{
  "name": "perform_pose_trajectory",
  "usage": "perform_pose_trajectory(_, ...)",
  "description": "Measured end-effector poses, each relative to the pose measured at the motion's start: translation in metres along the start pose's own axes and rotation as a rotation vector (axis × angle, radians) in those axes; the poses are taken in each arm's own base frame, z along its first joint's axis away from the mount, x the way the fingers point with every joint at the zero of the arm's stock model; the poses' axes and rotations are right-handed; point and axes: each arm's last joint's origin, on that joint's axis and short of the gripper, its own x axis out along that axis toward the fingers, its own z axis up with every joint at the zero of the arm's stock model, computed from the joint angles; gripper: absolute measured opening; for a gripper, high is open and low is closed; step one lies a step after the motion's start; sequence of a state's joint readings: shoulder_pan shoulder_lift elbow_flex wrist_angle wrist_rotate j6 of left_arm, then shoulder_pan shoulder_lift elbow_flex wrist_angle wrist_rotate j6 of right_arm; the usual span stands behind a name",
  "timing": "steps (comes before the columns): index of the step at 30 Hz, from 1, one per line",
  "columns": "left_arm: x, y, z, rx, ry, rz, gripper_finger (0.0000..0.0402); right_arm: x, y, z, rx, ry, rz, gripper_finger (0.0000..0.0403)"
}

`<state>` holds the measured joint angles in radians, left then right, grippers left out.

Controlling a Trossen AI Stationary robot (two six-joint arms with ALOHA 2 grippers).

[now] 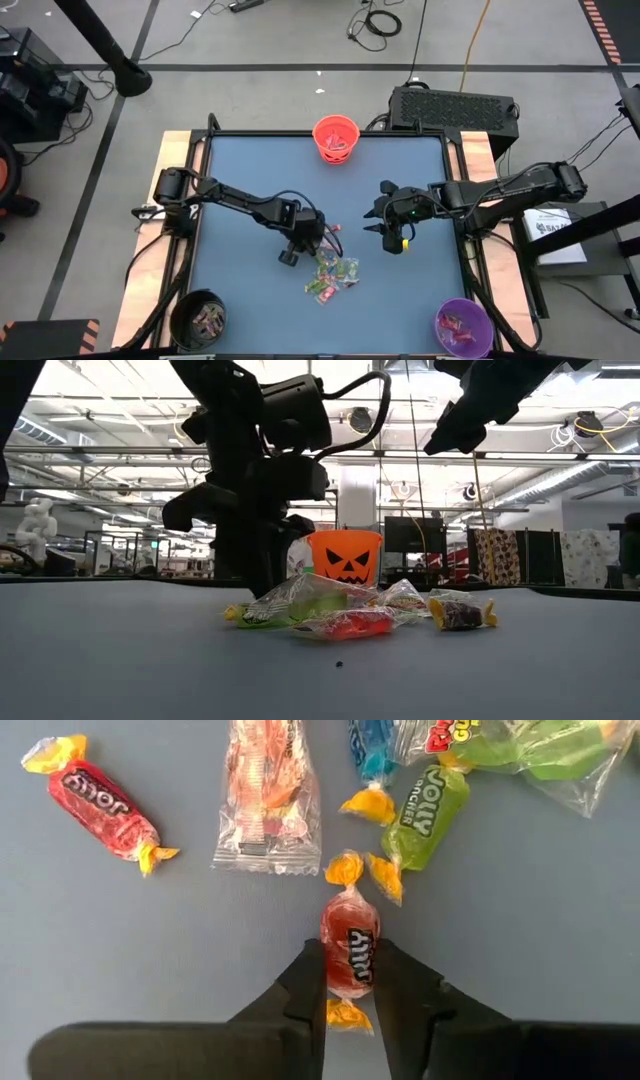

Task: Sort candy by brand, put in halloween buckets
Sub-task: Put the orange candy into the black bucket

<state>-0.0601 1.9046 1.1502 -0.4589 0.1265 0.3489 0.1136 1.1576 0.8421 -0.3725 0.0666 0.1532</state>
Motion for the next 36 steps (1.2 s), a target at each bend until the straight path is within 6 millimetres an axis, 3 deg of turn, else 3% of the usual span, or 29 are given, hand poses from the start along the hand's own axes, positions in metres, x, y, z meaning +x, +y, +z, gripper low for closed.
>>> perform_pose_trajectory(4, -0.014, -0.002, -0.001, -0.003, 0.007, 0.002, 0.0061, 0.000, 0.000, 0.000, -0.006, 0.001, 0.000, 0.0146)
perform_pose_trajectory(16, -0.135, -0.019, 0.004, -0.140, -0.278, 0.154, 0.0027, 0.000, 0.000, -0.001, -0.009, 0.008, -0.001, 0.0146)
perform_pose_trajectory(21, -0.163, -0.040, 0.003, -0.094, -0.396, 0.219, 0.0007, 0.000, 0.000, -0.001, -0.004, 0.006, -0.009, 0.0146)
perform_pose_trajectory(25, -0.148, -0.047, -0.009, -0.108, -0.355, 0.209, 0.0004, 0.000, 0.000, 0.000, 0.006, -0.005, -0.010, 0.0146)
perform_pose_trajectory(30, -0.102, -0.044, -0.036, -0.271, -0.156, 0.220, 0.0014, 0.000, 0.000, 0.001, 0.025, -0.012, -0.010, 0.0146)
perform_pose_trajectory(34, -0.077, -0.053, -0.050, -0.441, -0.053, 0.109, 0.0045, 0.000, 0.000, 0.002, 0.013, -0.024, -0.009, 0.0146)
perform_pose_trajectory(36, -0.068, -0.062, -0.054, -0.428, -0.010, 0.081, 0.0070, 0.000, 0.000, 0.003, 0.001, -0.032, -0.008, 0.0146)
